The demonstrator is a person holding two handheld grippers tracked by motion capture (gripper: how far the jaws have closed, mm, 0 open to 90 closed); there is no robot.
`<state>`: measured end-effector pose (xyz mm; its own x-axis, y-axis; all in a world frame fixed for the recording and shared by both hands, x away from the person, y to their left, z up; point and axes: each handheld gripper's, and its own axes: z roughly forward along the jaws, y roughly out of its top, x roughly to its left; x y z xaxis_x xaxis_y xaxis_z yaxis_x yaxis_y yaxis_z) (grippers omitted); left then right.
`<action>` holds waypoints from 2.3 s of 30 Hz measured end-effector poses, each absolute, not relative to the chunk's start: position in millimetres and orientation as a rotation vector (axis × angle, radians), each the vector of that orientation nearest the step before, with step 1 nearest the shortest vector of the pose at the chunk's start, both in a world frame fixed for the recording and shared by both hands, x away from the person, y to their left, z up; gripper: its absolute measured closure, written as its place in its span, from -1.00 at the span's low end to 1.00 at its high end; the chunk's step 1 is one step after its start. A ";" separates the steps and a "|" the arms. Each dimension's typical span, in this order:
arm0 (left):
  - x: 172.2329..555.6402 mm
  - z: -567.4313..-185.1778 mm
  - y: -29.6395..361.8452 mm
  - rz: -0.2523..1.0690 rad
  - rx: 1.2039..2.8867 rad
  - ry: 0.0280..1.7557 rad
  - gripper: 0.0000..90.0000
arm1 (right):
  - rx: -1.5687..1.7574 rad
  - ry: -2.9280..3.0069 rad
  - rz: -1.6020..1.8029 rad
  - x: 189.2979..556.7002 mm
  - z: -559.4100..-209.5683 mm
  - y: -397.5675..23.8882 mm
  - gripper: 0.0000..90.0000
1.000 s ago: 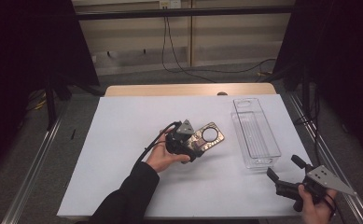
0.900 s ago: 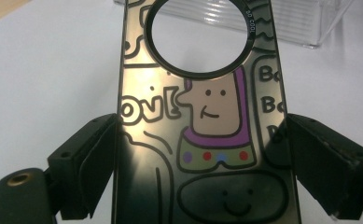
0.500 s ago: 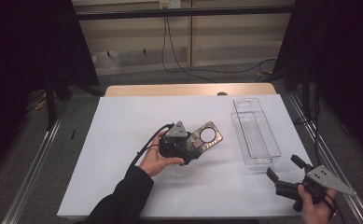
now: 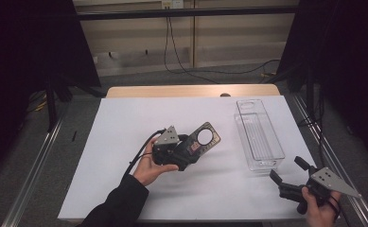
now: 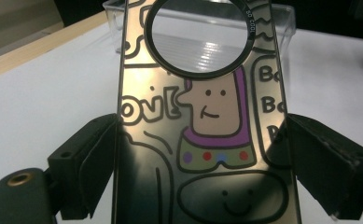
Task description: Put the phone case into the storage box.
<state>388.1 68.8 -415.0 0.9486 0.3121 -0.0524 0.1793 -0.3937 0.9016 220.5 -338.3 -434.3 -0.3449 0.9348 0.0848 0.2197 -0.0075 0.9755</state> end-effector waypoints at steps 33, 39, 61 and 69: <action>350.6 -404.3 139.5 0.114 1.833 0.391 -0.73 | 0.995 1.794 1.588 243.1 -412.6 -279.0 -1.00; 346.1 -409.2 130.2 0.083 1.871 0.348 -0.73 | 0.953 1.836 1.633 248.1 -410.2 -261.1 -0.99; 341.5 -403.6 116.5 0.039 1.876 0.273 -0.73 | 0.777 2.003 1.822 261.6 -401.3 -230.6 -1.00; 342.1 -398.6 104.6 0.039 1.891 0.221 -0.73 | 0.713 2.067 1.840 271.8 -392.7 -219.9 -1.00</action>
